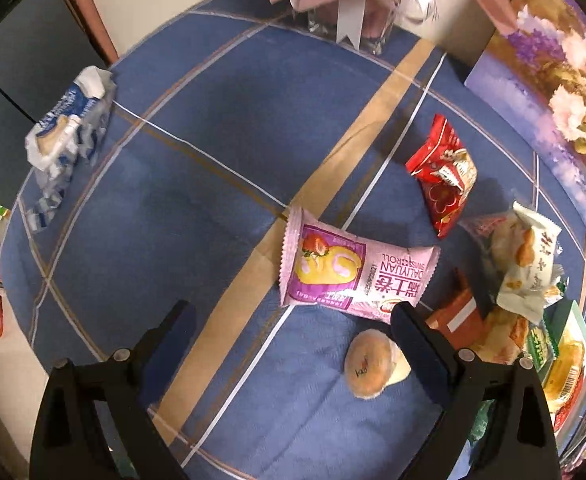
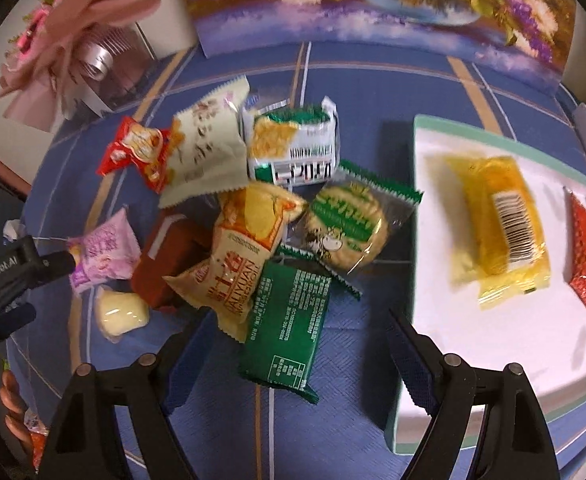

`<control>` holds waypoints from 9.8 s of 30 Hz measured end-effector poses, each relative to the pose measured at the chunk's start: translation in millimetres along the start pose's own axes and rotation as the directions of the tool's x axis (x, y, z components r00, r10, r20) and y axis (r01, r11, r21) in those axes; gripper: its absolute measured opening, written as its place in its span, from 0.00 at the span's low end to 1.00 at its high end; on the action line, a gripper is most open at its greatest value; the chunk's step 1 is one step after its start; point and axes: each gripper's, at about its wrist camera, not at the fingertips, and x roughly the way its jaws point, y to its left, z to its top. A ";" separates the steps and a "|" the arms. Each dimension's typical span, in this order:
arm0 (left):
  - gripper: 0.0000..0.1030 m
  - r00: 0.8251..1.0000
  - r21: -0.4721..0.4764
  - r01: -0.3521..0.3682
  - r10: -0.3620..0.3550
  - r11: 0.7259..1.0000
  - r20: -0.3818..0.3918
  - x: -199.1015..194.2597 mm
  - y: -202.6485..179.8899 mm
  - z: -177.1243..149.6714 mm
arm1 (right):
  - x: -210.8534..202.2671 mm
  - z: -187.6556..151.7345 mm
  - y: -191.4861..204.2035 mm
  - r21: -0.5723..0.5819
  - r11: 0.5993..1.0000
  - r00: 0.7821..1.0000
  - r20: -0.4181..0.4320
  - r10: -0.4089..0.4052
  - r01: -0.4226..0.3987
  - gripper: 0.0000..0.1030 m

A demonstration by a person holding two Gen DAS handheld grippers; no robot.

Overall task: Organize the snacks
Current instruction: 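Move the right tool to the green packet while the left tool approaches the pudding cup, then grasp the green packet with the right tool while the left tool grasps the pudding cup, then place the green packet and pudding cup into the tray and open both tools, then move both tools back to the snack pile, left tool toward the pink bag, then grasp the pink bag with the left tool while the right tool grasps the yellow bread bag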

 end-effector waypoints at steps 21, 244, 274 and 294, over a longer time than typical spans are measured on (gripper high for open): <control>0.88 0.986 0.157 0.105 -0.083 0.982 -0.141 29.7 -54.8 -41.3 | 31.8 -15.9 9.7 -0.047 0.996 0.994 -0.068 -0.081 0.078 0.54; 0.95 0.998 -0.133 -0.044 0.049 0.990 0.036 60.3 7.9 19.3 | 43.4 48.7 19.6 0.086 0.996 0.998 -0.065 0.008 -0.002 1.00; 0.95 0.992 -0.176 -0.120 0.109 0.977 -0.068 40.7 35.9 -24.0 | 5.8 15.9 -18.4 0.107 0.994 0.995 -0.093 0.024 -0.014 1.00; 0.95 1.000 -0.006 0.017 -0.016 1.000 0.026 -11.9 -16.6 -28.4 | -6.4 15.2 -19.2 0.113 0.992 0.996 -0.064 0.070 -0.063 1.00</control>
